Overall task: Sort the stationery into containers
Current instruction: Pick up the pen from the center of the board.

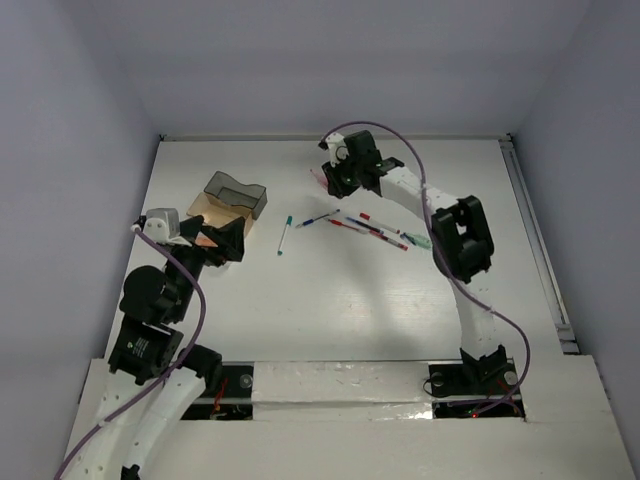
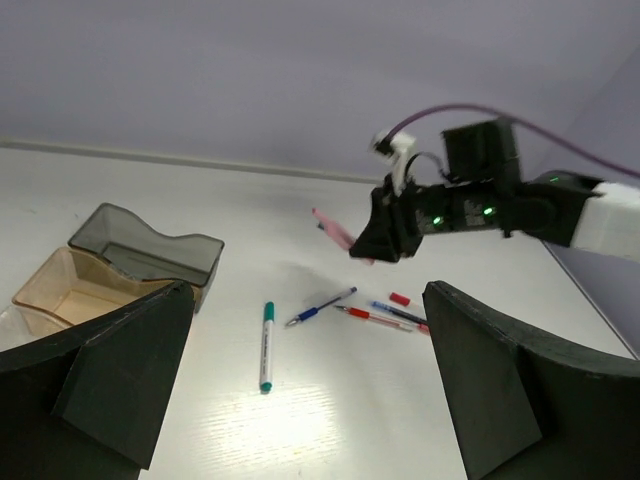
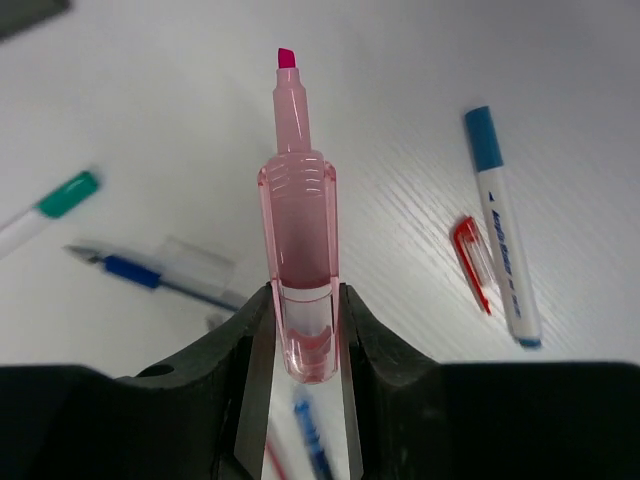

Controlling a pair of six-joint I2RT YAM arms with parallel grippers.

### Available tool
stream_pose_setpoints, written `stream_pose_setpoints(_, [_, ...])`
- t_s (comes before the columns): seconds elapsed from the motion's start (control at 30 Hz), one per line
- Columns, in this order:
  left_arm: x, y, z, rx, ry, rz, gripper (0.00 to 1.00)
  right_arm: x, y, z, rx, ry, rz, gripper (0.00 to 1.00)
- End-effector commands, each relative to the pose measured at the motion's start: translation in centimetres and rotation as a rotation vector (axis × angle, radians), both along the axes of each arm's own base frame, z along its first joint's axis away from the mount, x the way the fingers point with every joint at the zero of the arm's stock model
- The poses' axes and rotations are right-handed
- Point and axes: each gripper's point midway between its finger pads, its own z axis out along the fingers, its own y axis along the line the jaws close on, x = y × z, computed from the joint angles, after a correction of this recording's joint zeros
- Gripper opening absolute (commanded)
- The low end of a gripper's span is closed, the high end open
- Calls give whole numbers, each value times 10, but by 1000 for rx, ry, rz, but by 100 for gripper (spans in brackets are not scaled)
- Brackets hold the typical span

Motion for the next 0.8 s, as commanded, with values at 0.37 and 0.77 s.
stream_pose_setpoints(0.37, [12, -88, -19, -300, 119, -417, 99, -155, 49, 179, 602, -149, 76, 11])
stream_pose_setpoints(0.77, [27, -124, -48, -404, 153, -527, 75, -220, 51, 156, 626, -10, 122, 9])
